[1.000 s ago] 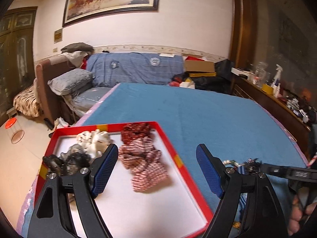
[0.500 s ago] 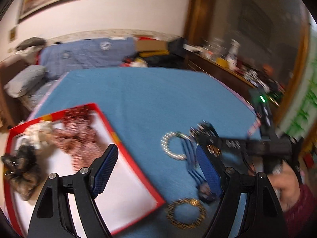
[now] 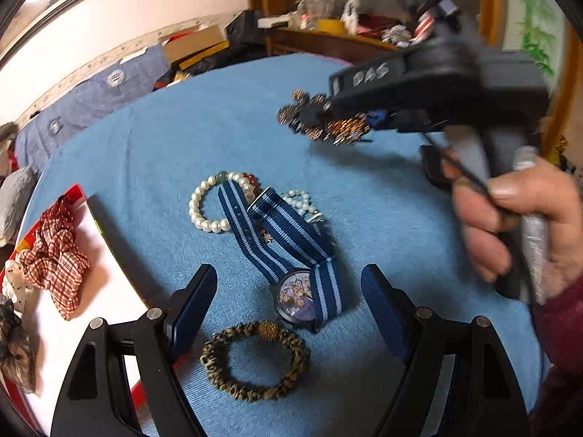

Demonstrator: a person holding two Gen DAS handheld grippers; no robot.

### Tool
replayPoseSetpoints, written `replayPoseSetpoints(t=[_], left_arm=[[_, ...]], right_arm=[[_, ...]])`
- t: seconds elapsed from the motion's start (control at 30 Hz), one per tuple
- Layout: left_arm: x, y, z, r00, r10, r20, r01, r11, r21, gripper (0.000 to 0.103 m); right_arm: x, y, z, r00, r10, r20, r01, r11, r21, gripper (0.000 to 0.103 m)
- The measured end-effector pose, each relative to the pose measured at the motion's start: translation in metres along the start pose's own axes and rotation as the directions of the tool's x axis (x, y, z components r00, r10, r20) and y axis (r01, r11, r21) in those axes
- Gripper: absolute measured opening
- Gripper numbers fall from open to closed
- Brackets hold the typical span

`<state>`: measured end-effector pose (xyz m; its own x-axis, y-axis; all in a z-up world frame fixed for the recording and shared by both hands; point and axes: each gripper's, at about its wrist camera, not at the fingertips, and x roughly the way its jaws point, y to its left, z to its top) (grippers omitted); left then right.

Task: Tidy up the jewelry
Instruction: 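Grasp the blue striped watch strap with the left tool while the right tool grasps the black claw clip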

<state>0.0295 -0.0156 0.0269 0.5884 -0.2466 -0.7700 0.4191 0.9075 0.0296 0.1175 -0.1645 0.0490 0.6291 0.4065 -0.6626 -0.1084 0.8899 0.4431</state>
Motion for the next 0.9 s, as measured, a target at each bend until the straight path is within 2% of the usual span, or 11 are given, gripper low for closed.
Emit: replayPoseSetpoints(t=[0.17, 0.23, 0.27, 0.3, 0.43, 0.47, 0.53, 0.73, 0.9], left_arm=[[0.022, -0.017, 0.009, 0.999, 0.038, -0.024, -0.038, 0.999, 0.013, 0.08], [0.028, -0.024, 0.009, 0.997, 0.071, -0.032, -0.07, 0.997, 0.028, 0.067], [0.033, -0.026, 0.008, 0.996, 0.077, -0.048, -0.075, 0.997, 0.036, 0.039], [0.035, -0.027, 0.007, 0.995, 0.081, -0.055, -0.079, 0.996, 0.037, 0.033], [0.028, -0.027, 0.004, 0.997, 0.077, -0.02, -0.076, 0.996, 0.045, 0.027], [0.023, -0.026, 0.003, 0.998, 0.067, -0.005, -0.067, 0.997, 0.041, 0.019], [0.015, -0.018, 0.004, 1.0, 0.008, 0.007, -0.008, 1.0, 0.003, 0.017], [0.002, 0.001, 0.008, 0.997, -0.001, 0.082, 0.007, 0.997, -0.08, 0.017], [-0.02, 0.017, 0.011, 0.984, 0.026, 0.179, 0.001, 0.989, -0.146, 0.017]], right_arm=[[-0.008, 0.005, 0.001, 1.0, 0.02, 0.022, -0.02, 1.0, -0.005, 0.032], [-0.01, 0.007, 0.001, 0.999, 0.024, 0.029, -0.024, 1.0, -0.001, 0.032], [-0.011, 0.007, 0.001, 0.999, 0.03, 0.03, -0.03, 1.0, 0.001, 0.032], [-0.013, 0.005, 0.001, 0.999, 0.035, 0.031, -0.035, 0.999, 0.002, 0.032], [-0.018, 0.004, 0.002, 0.998, 0.045, 0.043, -0.046, 0.999, 0.009, 0.032], [-0.02, 0.004, 0.002, 0.998, 0.047, 0.049, -0.048, 0.999, 0.011, 0.032], [-0.022, 0.004, 0.002, 0.997, 0.051, 0.056, -0.052, 0.999, 0.013, 0.032], [-0.023, 0.008, 0.001, 0.996, 0.06, 0.061, -0.06, 0.998, 0.004, 0.032], [-0.025, 0.014, -0.001, 0.995, 0.072, 0.071, -0.071, 0.997, -0.014, 0.032]])
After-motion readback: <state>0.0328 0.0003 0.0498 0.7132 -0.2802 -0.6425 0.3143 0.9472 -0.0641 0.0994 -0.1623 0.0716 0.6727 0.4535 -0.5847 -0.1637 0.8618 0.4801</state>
